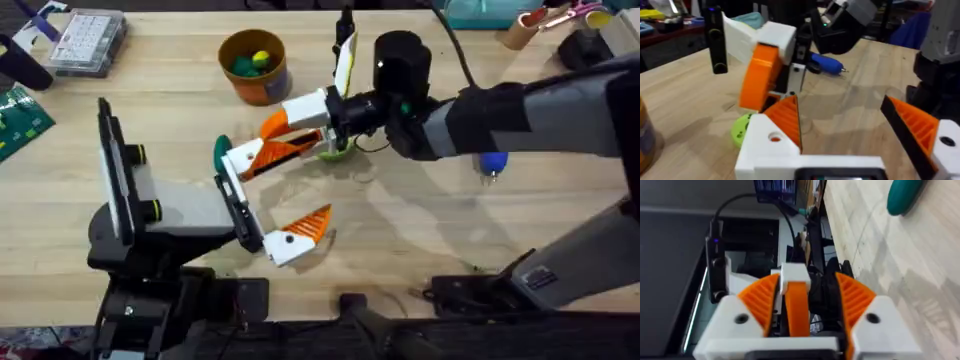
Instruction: Pick up the gripper from the table and insert it into the empty holder that is missing its gripper. Then pick up a screw, insert it into the mounting hole, and use the screwdriver to tighten it. Finally, clean up the table by picking up the vegetable and placing it into the bucket.
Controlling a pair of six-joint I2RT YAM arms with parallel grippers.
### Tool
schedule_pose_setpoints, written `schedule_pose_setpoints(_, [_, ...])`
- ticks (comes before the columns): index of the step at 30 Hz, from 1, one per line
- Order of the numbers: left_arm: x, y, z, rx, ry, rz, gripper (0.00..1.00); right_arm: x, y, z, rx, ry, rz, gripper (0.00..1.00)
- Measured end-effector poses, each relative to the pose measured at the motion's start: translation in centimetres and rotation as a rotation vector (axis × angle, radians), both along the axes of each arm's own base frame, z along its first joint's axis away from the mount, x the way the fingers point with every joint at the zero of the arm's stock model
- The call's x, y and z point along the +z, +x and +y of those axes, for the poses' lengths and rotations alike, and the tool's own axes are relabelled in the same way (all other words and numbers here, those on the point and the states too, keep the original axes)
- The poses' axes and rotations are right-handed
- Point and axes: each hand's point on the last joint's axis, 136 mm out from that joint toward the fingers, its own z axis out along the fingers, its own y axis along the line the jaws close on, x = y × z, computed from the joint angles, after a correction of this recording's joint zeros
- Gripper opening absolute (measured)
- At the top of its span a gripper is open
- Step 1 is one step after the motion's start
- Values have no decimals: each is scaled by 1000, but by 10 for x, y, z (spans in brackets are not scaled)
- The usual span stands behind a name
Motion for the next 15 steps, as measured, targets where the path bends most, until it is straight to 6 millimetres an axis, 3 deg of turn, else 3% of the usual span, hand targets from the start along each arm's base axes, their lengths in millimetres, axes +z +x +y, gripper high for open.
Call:
schedule_pose_setpoints(9, [0, -9, -5, -55, -3, 1, 986, 1, 10, -7, -27, 3, -3, 976])
schedule_pose_setpoints(15, [0, -9, -5, -56, -3, 1, 986, 1, 14, -10, -37, 3, -3, 994])
